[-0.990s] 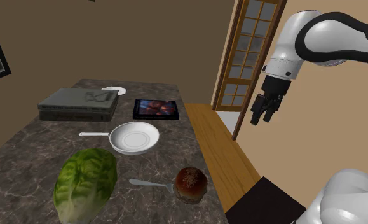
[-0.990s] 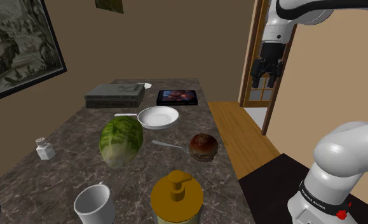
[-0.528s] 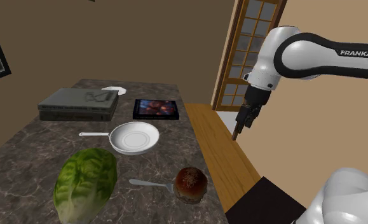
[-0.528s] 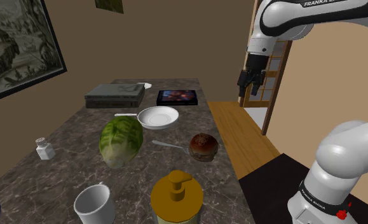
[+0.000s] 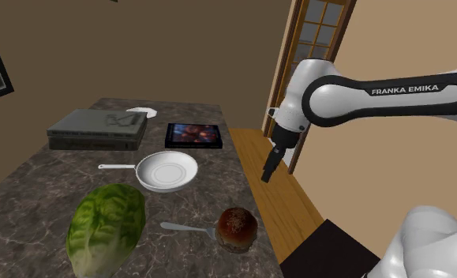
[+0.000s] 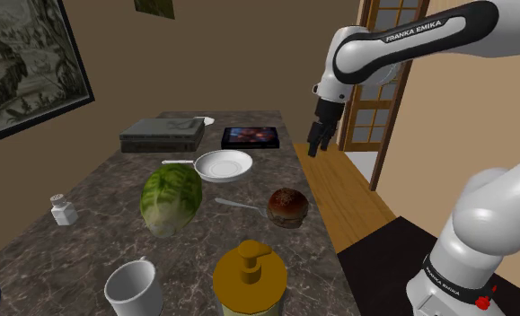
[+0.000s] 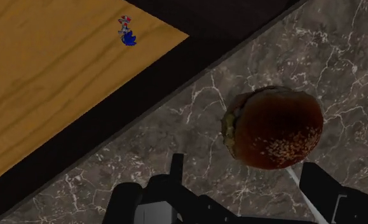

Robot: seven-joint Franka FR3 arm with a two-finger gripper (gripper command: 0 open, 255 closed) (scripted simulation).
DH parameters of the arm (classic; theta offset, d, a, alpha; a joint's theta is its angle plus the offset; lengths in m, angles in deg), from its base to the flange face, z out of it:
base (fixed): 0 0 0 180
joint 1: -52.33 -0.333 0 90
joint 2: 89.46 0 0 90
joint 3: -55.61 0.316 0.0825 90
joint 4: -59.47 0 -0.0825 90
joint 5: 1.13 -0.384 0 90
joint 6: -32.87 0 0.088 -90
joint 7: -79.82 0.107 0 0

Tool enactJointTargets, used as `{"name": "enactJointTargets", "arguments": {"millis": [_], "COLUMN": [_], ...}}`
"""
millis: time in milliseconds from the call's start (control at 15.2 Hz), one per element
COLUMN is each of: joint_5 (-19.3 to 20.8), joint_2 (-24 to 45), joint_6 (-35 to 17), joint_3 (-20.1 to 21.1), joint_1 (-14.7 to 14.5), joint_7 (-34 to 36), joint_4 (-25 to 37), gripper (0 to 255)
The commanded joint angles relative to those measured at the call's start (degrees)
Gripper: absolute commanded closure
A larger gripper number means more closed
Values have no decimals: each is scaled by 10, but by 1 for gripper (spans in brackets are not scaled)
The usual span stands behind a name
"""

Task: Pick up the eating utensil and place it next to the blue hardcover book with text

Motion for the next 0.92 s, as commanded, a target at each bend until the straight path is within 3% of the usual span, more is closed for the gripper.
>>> {"name": "enactJointTargets", "arguments": {"millis": [0, 858], "joint_5": [-9, -68], "joint_2": [29, 228], "joint_6": [-42, -262], "joint_3": [6, 56], "joint_1": [-17, -121], "joint_7": [-29, -207], "joint_4": [-2, 37], "gripper": [0, 0]}}
